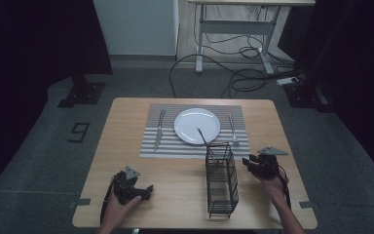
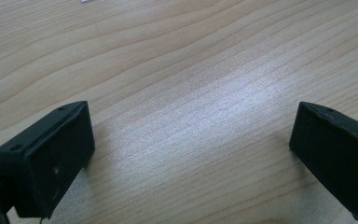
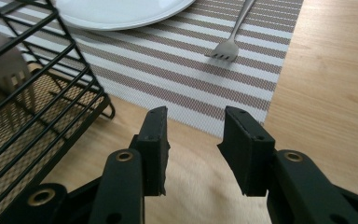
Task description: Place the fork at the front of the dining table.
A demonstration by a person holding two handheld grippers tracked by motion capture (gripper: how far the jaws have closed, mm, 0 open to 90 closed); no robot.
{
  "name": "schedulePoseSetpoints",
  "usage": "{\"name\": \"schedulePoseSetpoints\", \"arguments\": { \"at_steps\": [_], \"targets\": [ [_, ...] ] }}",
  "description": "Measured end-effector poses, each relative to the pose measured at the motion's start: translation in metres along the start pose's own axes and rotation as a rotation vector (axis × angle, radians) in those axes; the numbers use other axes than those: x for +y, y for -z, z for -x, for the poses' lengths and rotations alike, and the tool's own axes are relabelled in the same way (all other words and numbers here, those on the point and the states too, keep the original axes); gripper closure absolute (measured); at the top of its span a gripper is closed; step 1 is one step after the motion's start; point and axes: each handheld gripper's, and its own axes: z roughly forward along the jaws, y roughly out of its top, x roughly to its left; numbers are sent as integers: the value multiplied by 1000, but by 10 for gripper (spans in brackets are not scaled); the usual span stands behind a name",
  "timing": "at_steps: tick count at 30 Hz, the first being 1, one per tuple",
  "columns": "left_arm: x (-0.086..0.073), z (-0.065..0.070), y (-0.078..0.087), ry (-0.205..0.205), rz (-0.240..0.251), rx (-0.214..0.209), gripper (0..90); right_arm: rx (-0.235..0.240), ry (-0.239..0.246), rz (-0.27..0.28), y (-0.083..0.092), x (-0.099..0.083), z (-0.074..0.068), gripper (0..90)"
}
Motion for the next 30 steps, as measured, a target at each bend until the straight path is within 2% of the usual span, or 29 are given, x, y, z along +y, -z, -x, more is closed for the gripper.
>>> {"name": "schedulePoseSetpoints", "arguments": {
  "at_steps": [9, 15, 18, 20, 24, 30],
  "targets": [
    [0, 0, 0, 1, 1, 1, 0, 3, 5, 4, 20, -22, 2, 586],
    [0, 0, 0, 1, 0, 1, 0, -8, 2, -18, 31, -42, 6, 568],
    [0, 0, 0, 1, 0, 1, 0, -11, 2, -32, 33, -49, 7, 564],
    [0, 0, 0, 1, 0, 1, 0, -8, -22, -38, 36, -54, 10, 562],
    [0, 0, 0, 1, 0, 1, 0, -10, -35, -40, 36, -55, 13, 548],
    [0, 0, 0, 2, 0, 1, 0, -27, -19, -65, 32, -57, 15, 534]
  ]
}}
